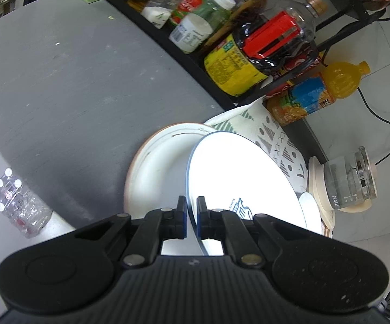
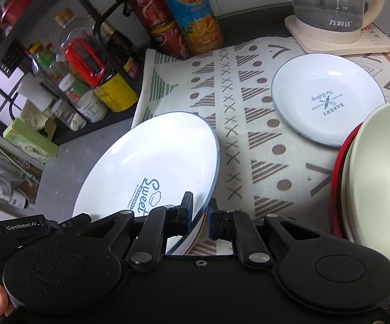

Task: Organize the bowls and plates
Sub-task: 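Lift the 'Sweet' plate with both grippers and carry it over the flower-pattern plate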

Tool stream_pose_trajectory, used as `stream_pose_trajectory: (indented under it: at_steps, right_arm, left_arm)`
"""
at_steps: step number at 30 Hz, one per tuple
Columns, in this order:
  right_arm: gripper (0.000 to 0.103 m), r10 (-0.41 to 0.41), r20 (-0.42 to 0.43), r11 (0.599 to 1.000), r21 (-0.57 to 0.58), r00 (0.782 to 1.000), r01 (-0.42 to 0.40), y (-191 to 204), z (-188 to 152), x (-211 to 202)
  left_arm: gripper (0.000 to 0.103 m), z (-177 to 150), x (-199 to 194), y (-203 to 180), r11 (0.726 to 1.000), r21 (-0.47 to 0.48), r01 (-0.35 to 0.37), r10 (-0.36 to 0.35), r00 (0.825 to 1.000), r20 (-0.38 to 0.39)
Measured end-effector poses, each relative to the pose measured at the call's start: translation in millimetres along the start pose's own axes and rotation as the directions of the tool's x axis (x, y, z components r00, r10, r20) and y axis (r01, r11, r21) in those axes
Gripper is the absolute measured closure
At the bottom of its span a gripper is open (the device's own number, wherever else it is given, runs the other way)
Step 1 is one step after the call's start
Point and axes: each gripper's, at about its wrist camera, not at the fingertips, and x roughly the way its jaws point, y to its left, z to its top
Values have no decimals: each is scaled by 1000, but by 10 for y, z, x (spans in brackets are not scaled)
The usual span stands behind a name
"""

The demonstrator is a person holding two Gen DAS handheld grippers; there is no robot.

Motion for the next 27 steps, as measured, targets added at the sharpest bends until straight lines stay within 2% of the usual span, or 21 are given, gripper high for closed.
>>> stream_pose_trajectory:
  at_steps: [15,27]
  right_arm:
    - [93,-38,-26,997,-61,999,37,121,-130,83]
    - [94,-55,-38,998,-45,998,53,119,-132,187]
  left_arm:
    - [99,-98,60,277,999,-38,-8,7,1000,-17]
    - [99,-121,132,329,999,-34,-21,20,999,-33]
